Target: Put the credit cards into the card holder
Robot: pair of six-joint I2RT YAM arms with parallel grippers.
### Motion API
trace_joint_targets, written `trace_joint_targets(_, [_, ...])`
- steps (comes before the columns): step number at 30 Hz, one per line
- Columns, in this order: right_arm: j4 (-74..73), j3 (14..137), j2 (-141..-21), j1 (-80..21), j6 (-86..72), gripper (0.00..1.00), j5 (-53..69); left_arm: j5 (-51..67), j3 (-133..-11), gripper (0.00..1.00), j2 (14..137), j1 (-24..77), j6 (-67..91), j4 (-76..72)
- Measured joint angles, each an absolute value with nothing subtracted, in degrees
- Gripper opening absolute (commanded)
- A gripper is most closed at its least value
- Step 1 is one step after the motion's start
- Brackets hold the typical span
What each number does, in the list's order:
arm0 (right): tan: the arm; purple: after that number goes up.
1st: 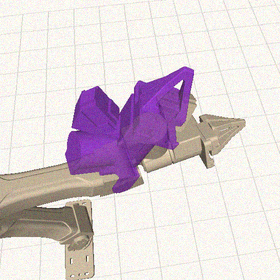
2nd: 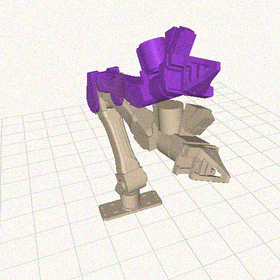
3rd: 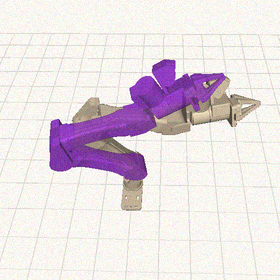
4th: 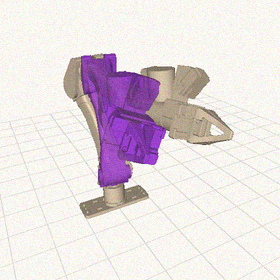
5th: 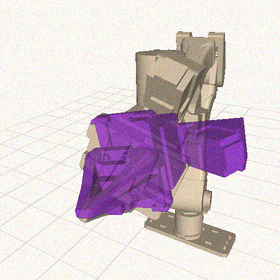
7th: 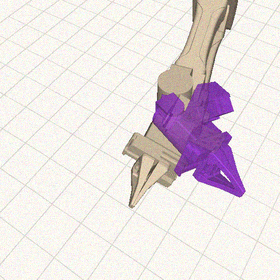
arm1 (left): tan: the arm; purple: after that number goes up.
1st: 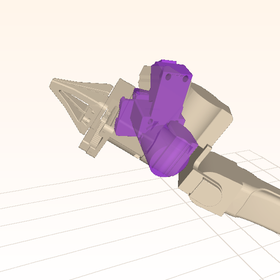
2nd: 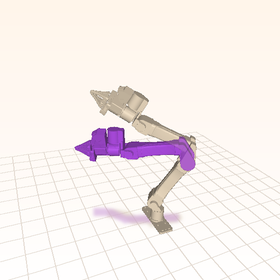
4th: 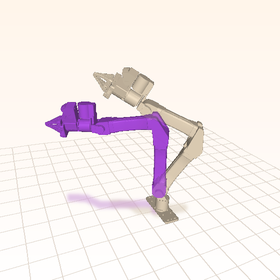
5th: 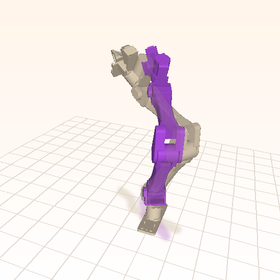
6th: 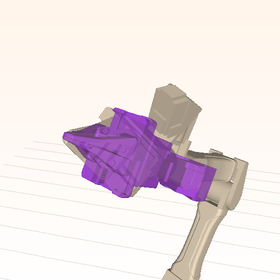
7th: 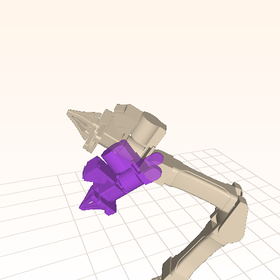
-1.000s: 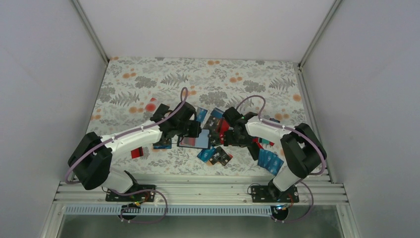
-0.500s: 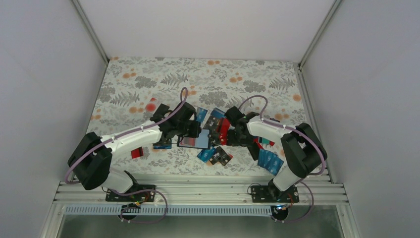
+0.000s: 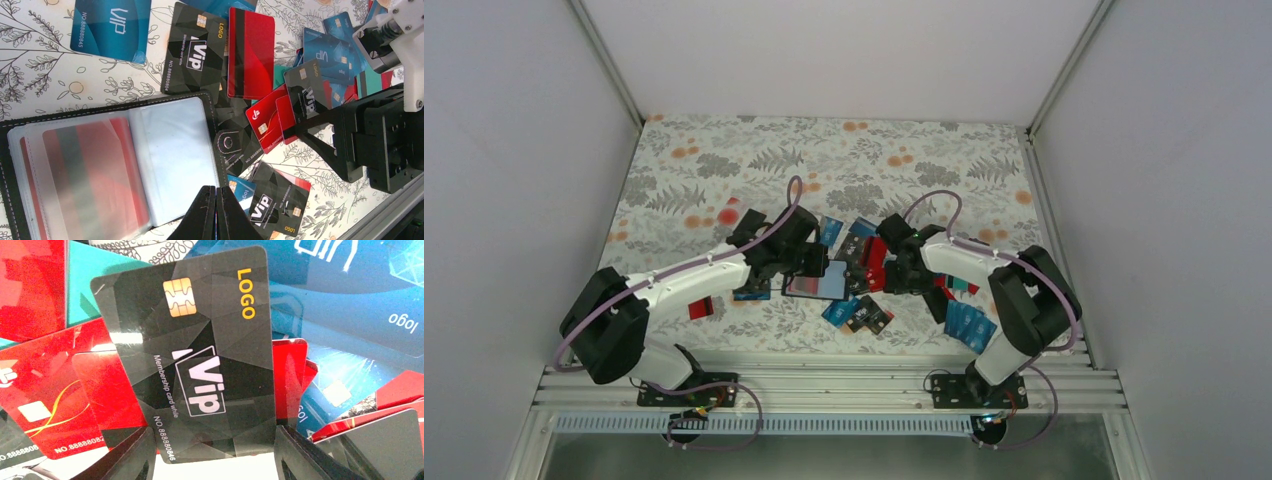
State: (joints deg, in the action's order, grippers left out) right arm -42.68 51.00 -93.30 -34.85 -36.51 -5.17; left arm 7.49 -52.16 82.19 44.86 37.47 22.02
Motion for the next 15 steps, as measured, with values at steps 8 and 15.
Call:
trace_joint_targets(8, [-42.65,51.66,-92.71,-34.96,-35.46,0.54,-3.79,7.49,-52.16,0.02,81.43,44.86,37.52,22.55])
trace_joint_targets(15, [-42.61,51.77,-89.12,-34.96,-35.38,0.54,0.14,7.60,-52.16,0.03,80.20,44.86,38.15,22.48])
